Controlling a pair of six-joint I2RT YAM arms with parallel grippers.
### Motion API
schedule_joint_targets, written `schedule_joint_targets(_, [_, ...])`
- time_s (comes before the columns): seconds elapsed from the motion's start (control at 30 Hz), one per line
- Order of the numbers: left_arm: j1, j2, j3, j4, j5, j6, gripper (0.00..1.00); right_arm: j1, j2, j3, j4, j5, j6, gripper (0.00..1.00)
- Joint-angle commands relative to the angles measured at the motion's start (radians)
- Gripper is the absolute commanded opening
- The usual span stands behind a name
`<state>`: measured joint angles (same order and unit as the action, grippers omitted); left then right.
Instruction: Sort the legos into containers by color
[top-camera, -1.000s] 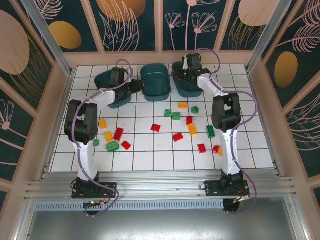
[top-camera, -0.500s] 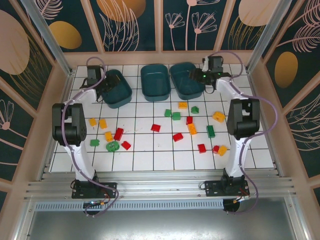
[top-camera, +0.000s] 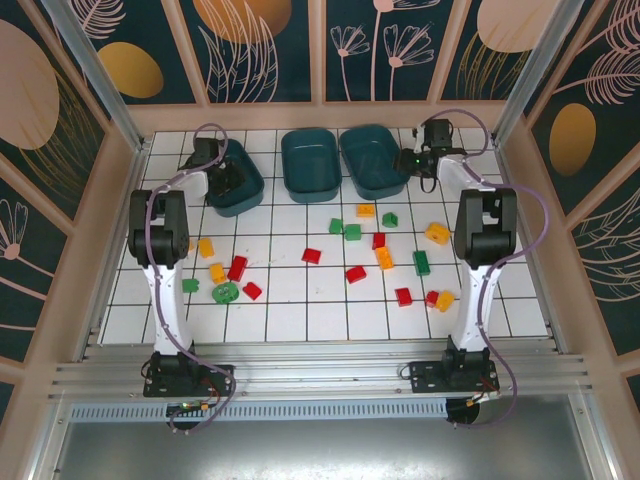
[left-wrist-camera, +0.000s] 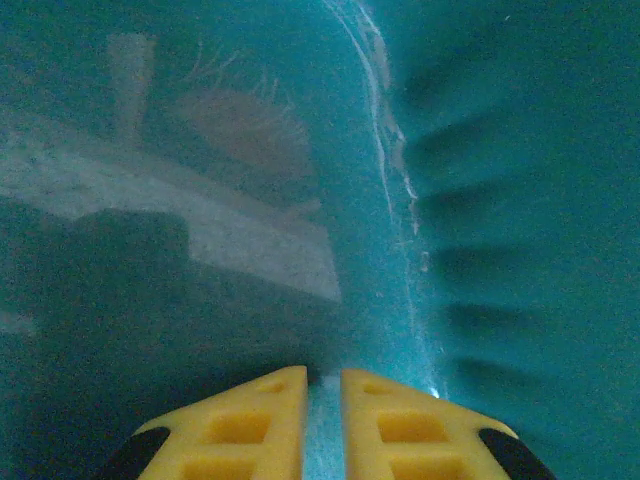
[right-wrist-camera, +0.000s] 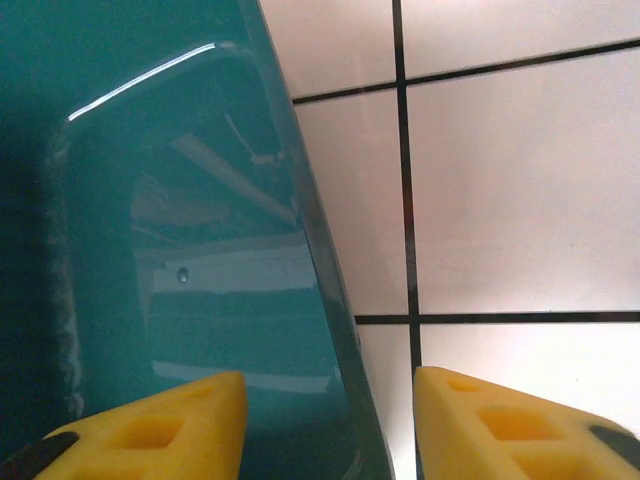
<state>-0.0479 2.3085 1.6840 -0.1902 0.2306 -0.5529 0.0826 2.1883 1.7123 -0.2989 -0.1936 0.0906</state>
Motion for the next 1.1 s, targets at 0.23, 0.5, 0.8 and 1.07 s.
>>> schedule_joint_targets(0.23, [-0.099, 0.031, 0.046, -0.015, 0.071, 0.181, 0.18, 0.037, -0.128, -0.234, 0.171, 0.034, 0.105, 0.28])
schedule_joint_targets(0.5, [-0.132, 0.019, 0.01, 0.039, 0.165, 0.248, 0.15, 0.046, -0.187, -0.305, 0.213, 0.031, 0.202, 0.2])
schedule_joint_targets(0.8, [-0.153, -0.023, -0.025, 0.036, 0.227, 0.381, 0.12, 0.067, -0.182, -0.32, 0.254, -0.034, 0.332, 0.16])
schedule_joint_targets(1.07, [-0.152, -0.141, -0.166, 0.014, 0.163, 0.499, 0.07, 0.089, -0.215, -0.393, 0.339, 0.031, 0.352, 0.14])
